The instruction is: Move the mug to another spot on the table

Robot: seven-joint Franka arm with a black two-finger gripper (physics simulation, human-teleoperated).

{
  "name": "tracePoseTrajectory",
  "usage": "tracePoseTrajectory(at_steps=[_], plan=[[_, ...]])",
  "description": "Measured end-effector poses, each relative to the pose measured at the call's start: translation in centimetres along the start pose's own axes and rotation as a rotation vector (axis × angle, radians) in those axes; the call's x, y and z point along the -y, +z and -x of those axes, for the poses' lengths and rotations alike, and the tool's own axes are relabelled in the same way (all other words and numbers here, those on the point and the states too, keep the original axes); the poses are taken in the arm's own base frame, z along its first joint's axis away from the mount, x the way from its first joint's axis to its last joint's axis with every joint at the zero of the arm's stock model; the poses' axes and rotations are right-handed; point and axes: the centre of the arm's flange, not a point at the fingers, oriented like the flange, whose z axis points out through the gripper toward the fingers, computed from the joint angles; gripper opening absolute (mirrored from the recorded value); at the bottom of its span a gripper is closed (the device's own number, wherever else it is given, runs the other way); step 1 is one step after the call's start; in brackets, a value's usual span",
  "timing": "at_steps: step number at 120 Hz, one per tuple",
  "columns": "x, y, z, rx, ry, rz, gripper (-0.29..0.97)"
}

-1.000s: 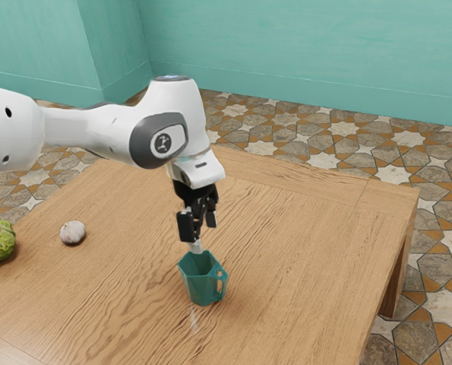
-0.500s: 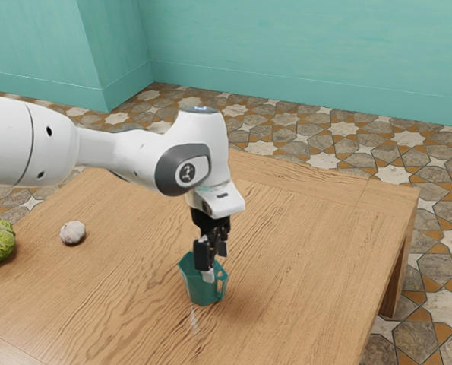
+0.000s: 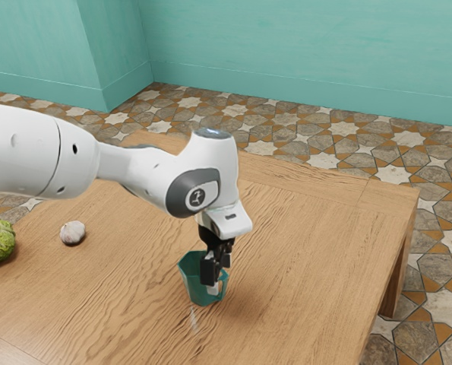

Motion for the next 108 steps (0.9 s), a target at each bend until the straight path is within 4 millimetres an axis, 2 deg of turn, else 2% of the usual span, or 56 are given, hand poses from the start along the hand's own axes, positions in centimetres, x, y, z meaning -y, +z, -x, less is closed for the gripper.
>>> tracePoseTrajectory(at_steps=[42,59,64,77,95,108], plan=[[0.4,3.1,0.1,0.015,-0.021,0.017,0.68],[0.5,3.5,0.1,0.012,-0.027,0.014,0.67],[0.5,3.6,0.1,0.010,-0.029,0.011,0.62],[0.6,3.6,0.1,0.006,-0.037,0.007,0.38],[0.6,3.4,0.1,0.003,-0.051,0.000,0.21],[0.7,3.3,0.1,0.003,-0.060,-0.006,0.15]])
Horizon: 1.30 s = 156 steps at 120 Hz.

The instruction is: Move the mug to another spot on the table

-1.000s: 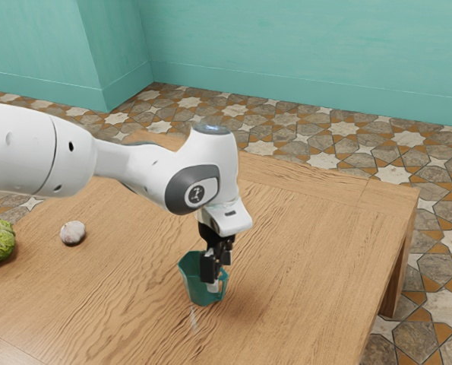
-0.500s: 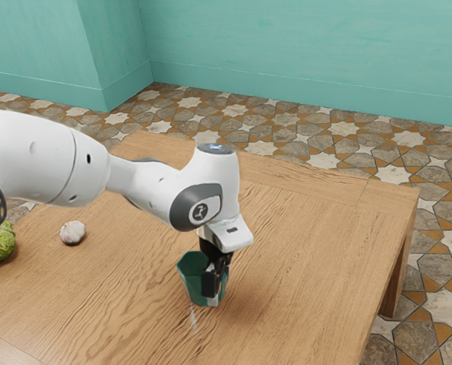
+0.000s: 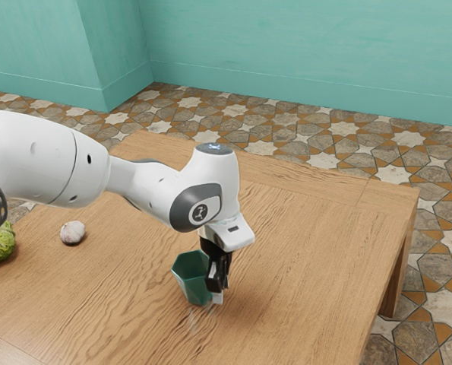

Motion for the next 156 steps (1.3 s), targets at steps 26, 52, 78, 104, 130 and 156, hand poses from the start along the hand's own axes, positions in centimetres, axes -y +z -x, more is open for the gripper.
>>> tracePoseTrajectory(at_steps=[26,52,78,104,130,156], plan=[[0.2,-0.7,-0.1,-0.002,-0.012,-0.011,0.05],[0.1,-1.3,-0.5,0.022,-0.001,-0.029,-0.01],[0.8,-4.2,-1.2,0.068,0.016,-0.076,-0.04],[4.1,-6.1,2.8,0.137,-0.062,-0.114,-0.07],[7.2,-5.2,4.6,0.197,-0.118,-0.126,-0.08],[9.5,-3.4,4.9,0.239,-0.145,-0.131,-0.09]])
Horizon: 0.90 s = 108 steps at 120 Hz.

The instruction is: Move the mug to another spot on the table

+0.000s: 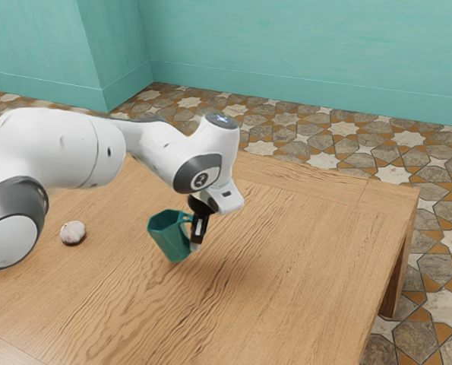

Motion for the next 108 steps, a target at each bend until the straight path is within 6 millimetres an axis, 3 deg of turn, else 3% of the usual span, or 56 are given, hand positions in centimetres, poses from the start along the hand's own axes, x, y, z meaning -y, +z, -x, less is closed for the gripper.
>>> tracePoseTrajectory(at_steps=[29,63,88,108], plan=[[1.6,2.1,0.5,0.037,-0.031,0.006,-0.08],[1.7,3.8,0.2,0.054,-0.036,0.019,-0.08],[1.6,4.1,0.2,0.052,-0.033,0.042,0.34],[1.5,4.2,0.2,0.053,-0.028,0.052,0.52]])
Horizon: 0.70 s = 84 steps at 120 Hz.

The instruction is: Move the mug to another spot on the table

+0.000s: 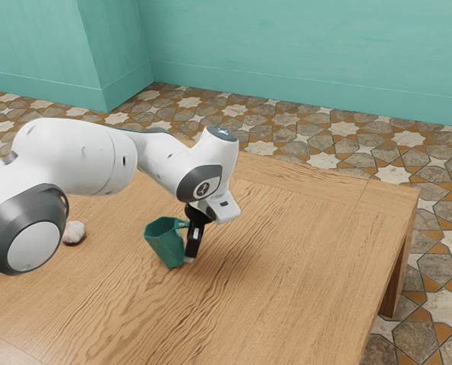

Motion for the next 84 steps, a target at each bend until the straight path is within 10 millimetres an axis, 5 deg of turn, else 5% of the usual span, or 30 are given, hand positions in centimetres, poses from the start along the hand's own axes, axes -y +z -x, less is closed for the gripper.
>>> tracePoseTrajectory(at_steps=[33,52,61,84], plan=[[-0.2,-2.4,-0.5,-0.028,0.015,-0.016,0.64],[-1.3,-6.1,-0.4,-0.074,0.019,-0.031,0.66],[-2.1,-8.7,0.7,-0.103,0.002,-0.024,0.67],[-5.0,-19.2,6.5,-0.227,-0.100,-0.007,0.67]])
